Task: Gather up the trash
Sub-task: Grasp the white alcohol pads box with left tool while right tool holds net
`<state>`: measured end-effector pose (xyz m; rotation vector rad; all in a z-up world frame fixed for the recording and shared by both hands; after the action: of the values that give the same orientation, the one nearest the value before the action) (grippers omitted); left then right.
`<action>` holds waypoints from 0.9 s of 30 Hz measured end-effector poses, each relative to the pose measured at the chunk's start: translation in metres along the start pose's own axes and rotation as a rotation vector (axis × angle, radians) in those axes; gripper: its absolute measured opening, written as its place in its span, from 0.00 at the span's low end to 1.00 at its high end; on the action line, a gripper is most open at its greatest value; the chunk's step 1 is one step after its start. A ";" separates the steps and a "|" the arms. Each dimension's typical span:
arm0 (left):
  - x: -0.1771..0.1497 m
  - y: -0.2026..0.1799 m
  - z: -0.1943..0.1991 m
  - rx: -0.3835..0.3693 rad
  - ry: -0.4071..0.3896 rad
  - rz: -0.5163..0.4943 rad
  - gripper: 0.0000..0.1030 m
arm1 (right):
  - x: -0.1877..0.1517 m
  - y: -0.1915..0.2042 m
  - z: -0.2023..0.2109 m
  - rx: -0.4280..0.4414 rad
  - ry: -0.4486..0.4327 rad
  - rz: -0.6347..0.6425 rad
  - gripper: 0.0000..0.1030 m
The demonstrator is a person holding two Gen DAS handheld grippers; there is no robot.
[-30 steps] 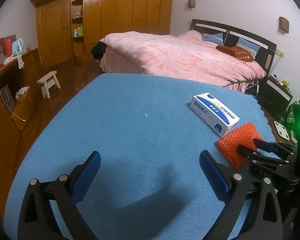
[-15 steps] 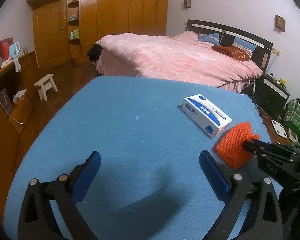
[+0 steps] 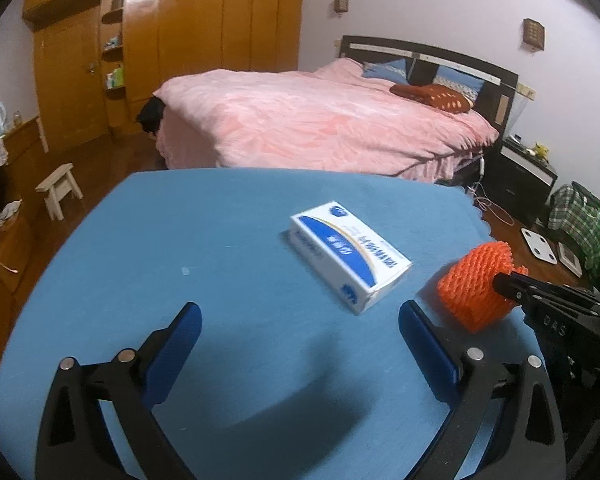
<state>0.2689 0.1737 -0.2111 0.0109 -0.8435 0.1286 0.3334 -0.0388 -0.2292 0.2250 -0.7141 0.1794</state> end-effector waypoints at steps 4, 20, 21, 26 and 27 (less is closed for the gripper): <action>0.002 -0.015 -0.022 -0.004 0.030 -0.018 0.94 | 0.003 -0.001 -0.002 -0.001 -0.002 0.004 0.17; -0.002 -0.007 -0.060 0.060 0.131 0.000 0.94 | 0.003 0.001 -0.012 0.010 0.008 -0.003 0.17; -0.002 -0.001 -0.059 0.069 0.133 0.014 0.94 | 0.003 0.001 -0.012 0.010 0.009 -0.004 0.17; -0.002 0.030 -0.053 0.154 0.116 0.043 0.94 | 0.004 0.003 -0.014 0.018 0.006 -0.004 0.17; -0.002 0.033 -0.052 0.155 0.112 0.046 0.94 | 0.005 0.004 -0.014 0.018 0.004 -0.003 0.17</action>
<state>0.3024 0.2097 -0.2484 0.1289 -0.7205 0.2361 0.3449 -0.0310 -0.2354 0.2431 -0.7087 0.1838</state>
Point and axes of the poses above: each gripper's, at about its wrist camera, not at the fingertips, and z roughly against the way its jaws point, y to its left, x to its top, the point moved 5 cm from there along -z, roughly the way its jaws point, and after that the axes turned 2 degrees about x, right-handed, at the moved point
